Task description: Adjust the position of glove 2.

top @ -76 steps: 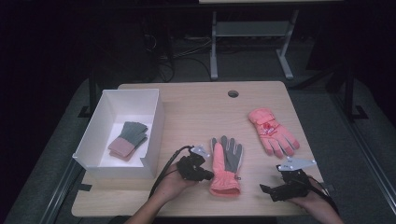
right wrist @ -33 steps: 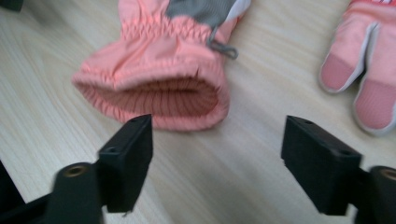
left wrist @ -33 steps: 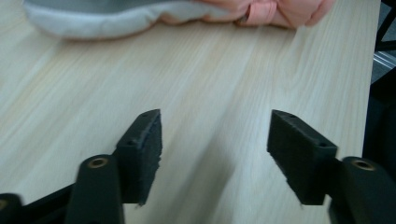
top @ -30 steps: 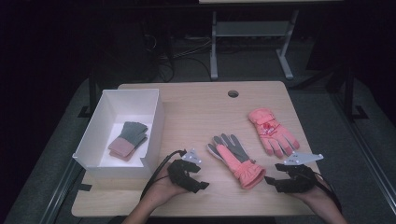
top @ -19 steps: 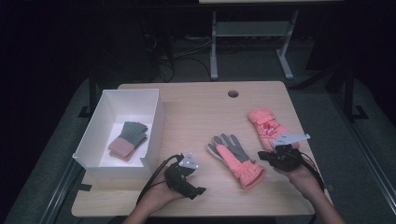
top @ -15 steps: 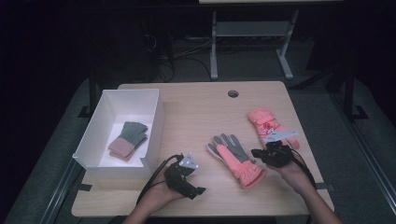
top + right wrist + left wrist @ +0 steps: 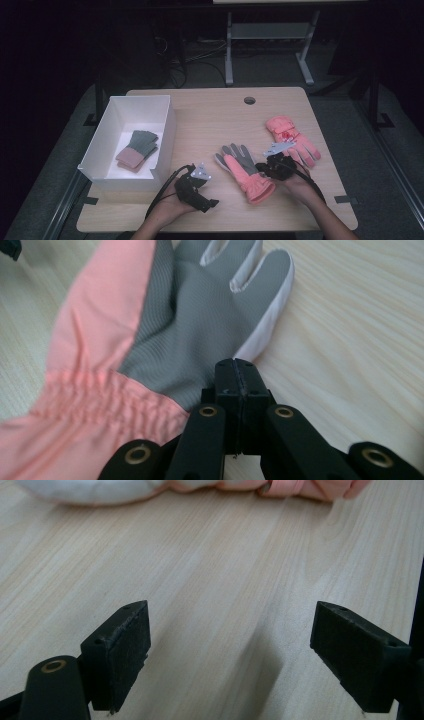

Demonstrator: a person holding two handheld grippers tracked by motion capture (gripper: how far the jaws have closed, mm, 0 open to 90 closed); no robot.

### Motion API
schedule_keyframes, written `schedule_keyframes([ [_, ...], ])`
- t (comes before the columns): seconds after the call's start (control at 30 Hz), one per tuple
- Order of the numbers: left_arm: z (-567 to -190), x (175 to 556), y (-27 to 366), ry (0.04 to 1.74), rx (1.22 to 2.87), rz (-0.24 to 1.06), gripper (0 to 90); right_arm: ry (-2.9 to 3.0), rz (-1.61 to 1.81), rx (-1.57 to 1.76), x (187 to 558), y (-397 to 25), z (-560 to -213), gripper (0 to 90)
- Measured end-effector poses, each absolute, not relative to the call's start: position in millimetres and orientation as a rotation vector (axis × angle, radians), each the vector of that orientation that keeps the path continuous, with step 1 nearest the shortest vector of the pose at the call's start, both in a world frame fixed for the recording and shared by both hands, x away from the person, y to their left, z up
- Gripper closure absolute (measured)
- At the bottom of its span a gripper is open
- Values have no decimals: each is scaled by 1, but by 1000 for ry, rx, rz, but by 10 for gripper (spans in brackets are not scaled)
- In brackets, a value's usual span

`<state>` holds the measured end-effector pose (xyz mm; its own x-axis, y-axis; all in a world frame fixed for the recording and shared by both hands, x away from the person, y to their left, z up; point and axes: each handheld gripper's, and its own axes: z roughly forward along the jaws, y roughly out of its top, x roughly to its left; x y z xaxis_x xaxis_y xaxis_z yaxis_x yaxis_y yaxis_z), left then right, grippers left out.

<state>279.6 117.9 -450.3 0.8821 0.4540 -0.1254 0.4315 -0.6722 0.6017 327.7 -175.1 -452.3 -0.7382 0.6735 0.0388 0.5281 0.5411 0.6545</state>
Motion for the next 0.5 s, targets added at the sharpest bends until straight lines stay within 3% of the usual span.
schedule_keyframes([
  [0.27,-450,281,120,641,2395,49,159,2581,984,941,332,-155,-446,894],
  [0.5,-451,281,120,643,2399,40,159,2390,1018,1092,374,-196,-415,897],
])
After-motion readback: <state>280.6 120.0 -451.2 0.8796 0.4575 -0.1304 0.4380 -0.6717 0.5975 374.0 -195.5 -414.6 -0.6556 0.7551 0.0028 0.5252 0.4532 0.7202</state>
